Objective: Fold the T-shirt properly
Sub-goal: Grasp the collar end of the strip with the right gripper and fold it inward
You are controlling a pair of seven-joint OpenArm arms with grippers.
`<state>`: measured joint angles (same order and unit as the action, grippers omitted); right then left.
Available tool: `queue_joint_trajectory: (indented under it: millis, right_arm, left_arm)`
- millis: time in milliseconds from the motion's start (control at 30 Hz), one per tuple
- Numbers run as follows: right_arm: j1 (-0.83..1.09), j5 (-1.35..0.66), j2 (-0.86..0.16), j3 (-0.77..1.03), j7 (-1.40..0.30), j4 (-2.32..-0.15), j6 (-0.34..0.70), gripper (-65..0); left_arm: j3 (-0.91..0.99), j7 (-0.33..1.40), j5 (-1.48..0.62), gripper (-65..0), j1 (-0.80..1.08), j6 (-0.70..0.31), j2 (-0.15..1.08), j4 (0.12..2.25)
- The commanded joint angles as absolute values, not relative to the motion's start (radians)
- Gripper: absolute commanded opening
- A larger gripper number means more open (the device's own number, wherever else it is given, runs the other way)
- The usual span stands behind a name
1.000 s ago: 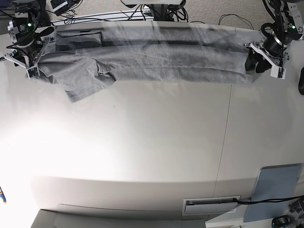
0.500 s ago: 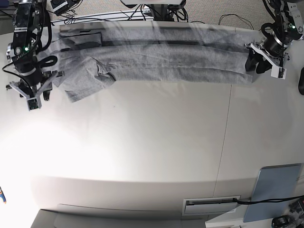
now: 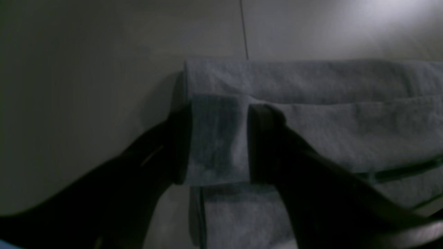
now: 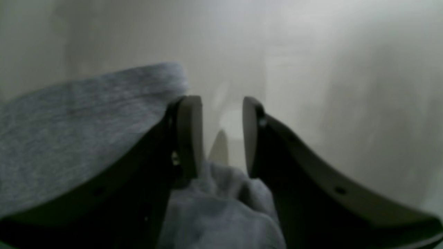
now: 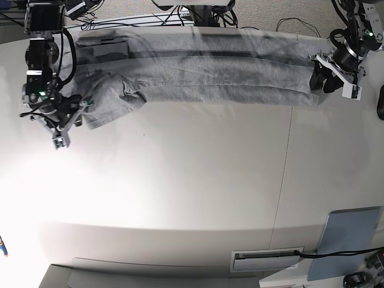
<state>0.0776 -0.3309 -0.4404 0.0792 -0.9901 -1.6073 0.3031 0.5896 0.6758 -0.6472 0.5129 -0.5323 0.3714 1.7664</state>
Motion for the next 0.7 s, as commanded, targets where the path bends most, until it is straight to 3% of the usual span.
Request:
queue_joint_trajectory:
  millis: [0,567,667]
  right_arm:
    - [0.064,-0.332,-0.457,0.07,-0.972,-1.62,0.299,-45.0]
    - [0.04,-0.322,-0.457,0.012,-0.928,-1.507,0.293,-45.1]
    - [0.033,-0.325,-0.458,0.012,-0.93,-1.478,0.304,-48.3]
  left_arm:
    - [0.598,0.654,-0.657,-37.9,0.515,-0.537,0.385,1.778]
    - [0.598,0.654,-0.658,-37.9,0.515,-0.537,0.385,1.778]
    - [0.598,0.654,-0.657,-37.9,0.516,-0.537,0.385,1.778]
